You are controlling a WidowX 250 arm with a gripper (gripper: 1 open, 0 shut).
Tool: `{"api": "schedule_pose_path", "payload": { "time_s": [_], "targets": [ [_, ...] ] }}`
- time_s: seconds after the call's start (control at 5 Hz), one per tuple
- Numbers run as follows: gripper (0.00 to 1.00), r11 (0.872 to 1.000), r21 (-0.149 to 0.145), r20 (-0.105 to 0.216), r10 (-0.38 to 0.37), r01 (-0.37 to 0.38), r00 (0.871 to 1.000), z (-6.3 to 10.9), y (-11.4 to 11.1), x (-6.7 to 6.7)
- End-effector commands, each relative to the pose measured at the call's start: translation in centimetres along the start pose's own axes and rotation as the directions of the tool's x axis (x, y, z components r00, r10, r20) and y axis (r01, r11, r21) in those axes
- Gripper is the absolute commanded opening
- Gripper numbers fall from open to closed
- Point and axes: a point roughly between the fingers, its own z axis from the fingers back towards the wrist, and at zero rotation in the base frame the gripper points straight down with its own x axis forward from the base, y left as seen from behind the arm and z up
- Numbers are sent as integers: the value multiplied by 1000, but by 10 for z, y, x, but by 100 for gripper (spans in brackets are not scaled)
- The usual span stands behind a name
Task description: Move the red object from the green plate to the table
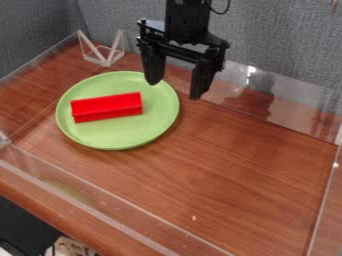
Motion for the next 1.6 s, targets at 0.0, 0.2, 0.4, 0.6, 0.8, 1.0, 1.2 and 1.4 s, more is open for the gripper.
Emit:
{"api": "schedule_pose_path", "payload": {
  "time_s": [0.0, 0.2, 0.4, 0.6, 0.8, 1.0, 1.2, 1.4],
  "targets": [
    [100, 998, 2, -32, -63, 63, 998, -7, 19, -7],
    [100, 979, 19, -55, -203, 205, 978, -12, 62, -20],
    [100, 936, 35, -51, -349, 351, 936, -22, 80, -26],
    [100, 879, 51, -47, -472, 474, 880, -32, 87, -23],
    [100, 879, 47, -51, -473, 475, 880, -39, 100, -17],
    [100, 886, 42, -63, -458, 461, 887, -49, 116, -14],
    [100, 870, 36, -78, -489, 492, 869, -64, 129, -13],
    [100, 853, 37, -88, -517, 521, 852, -75, 136, -12]
  ]
}}
